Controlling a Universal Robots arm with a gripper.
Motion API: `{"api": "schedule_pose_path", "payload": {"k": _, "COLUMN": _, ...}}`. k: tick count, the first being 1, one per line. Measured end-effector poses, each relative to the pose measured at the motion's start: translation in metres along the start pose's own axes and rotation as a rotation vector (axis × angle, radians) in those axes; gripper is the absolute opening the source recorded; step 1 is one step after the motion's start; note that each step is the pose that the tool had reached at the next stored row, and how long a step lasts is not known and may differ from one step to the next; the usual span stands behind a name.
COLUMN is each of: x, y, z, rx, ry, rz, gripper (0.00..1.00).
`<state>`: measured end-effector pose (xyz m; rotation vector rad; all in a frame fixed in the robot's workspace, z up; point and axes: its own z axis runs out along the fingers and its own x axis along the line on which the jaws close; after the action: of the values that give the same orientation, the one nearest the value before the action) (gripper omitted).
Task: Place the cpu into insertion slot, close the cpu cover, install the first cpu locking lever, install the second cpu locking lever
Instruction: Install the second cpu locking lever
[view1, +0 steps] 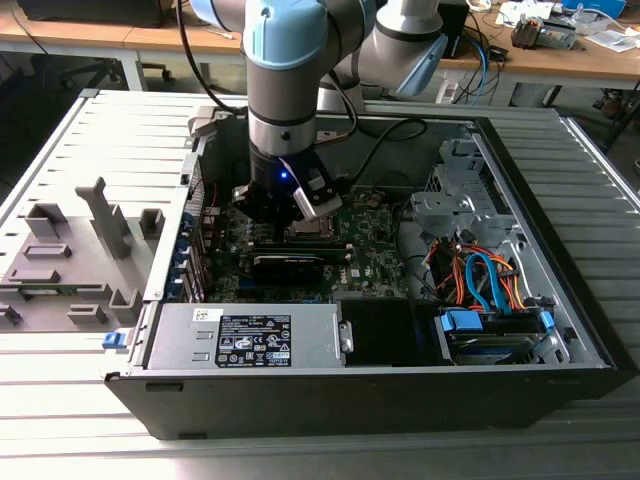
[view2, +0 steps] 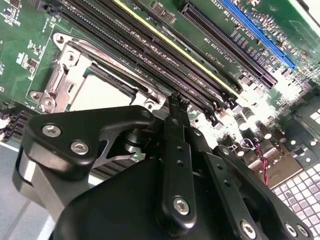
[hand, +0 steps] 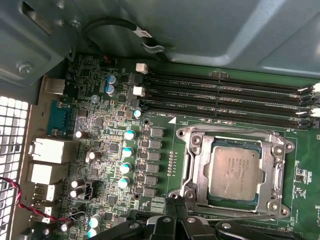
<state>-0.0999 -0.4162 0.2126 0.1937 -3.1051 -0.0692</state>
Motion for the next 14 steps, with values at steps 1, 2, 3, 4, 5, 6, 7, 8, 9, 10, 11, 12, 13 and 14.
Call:
{"api": "schedule_pose_path", "payload": {"k": 1, "x": 0.0, "y": 0.0, "z": 0.0001, "rx": -0.0003, "ry": 0.0, "rz": -0.001, "gripper": 0.11}}
{"api": "schedule_pose_path", "payload": {"k": 2, "x": 0.0, "y": 0.0, "z": 0.0002, "rx": -0.0006, "ry": 0.0, "rz": -0.002, "gripper": 0.11}}
{"api": "schedule_pose_path", "payload": {"k": 3, "x": 0.0, "y": 0.0, "z": 0.0003, "rx": -0.0008, "ry": 0.0, "rz": -0.003, "gripper": 0.11}}
{"api": "schedule_pose_path", "payload": {"k": 4, "x": 0.0, "y": 0.0, "z": 0.0004, "rx": -0.0011, "ry": 0.0, "rz": -0.004, "gripper": 0.11}}
{"api": "schedule_pose_path", "payload": {"k": 5, "x": -0.0001, "y": 0.0, "z": 0.0005, "rx": -0.0013, "ry": 0.0, "rz": -0.005, "gripper": 0.11}}
{"api": "schedule_pose_path", "payload": {"k": 6, "x": 0.0, "y": 0.0, "z": 0.0006, "rx": -0.0015, "ry": 0.0, "rz": -0.006, "gripper": 0.11}}
{"api": "schedule_pose_path", "payload": {"k": 7, "x": -0.0001, "y": 0.0, "z": 0.0007, "rx": -0.0018, "ry": 0.0, "rz": -0.007, "gripper": 0.11}}
{"api": "schedule_pose_path", "payload": {"k": 8, "x": -0.0001, "y": 0.0, "z": 0.0007, "rx": -0.0021, "ry": 0.0001, "rz": -0.008, "gripper": 0.11}}
{"api": "schedule_pose_path", "payload": {"k": 9, "x": -0.0001, "y": 0.0, "z": 0.001, "rx": -0.0042, "ry": -0.0003, "rz": -0.01, "gripper": 0.11}}
{"api": "schedule_pose_path", "payload": {"k": 10, "x": -0.0001, "y": -0.0002, "z": 0.0035, "rx": -0.004, "ry": 0.0003, "rz": -0.017, "gripper": 0.11}}
{"api": "schedule_pose_path", "payload": {"k": 11, "x": 0.0, "y": 0.0, "z": 0.0041, "rx": -0.0066, "ry": 0.0001, "rz": -0.026, "gripper": 0.11}}
{"api": "schedule_pose_path", "payload": {"k": 12, "x": 0.0002, "y": 0.0009, "z": 0.0042, "rx": -0.0167, "ry": -0.0007, "rz": -0.034, "gripper": 0.11}}
{"api": "schedule_pose_path", "payload": {"k": 13, "x": 0.0001, "y": 0.0011, "z": 0.0045, "rx": -0.0192, "ry": -0.001, "rz": -0.037, "gripper": 0.11}}
{"api": "schedule_pose_path", "payload": {"k": 14, "x": 0.0001, "y": 0.0011, "z": 0.0047, "rx": -0.0198, "ry": -0.001, "rz": -0.038, "gripper": 0.11}}
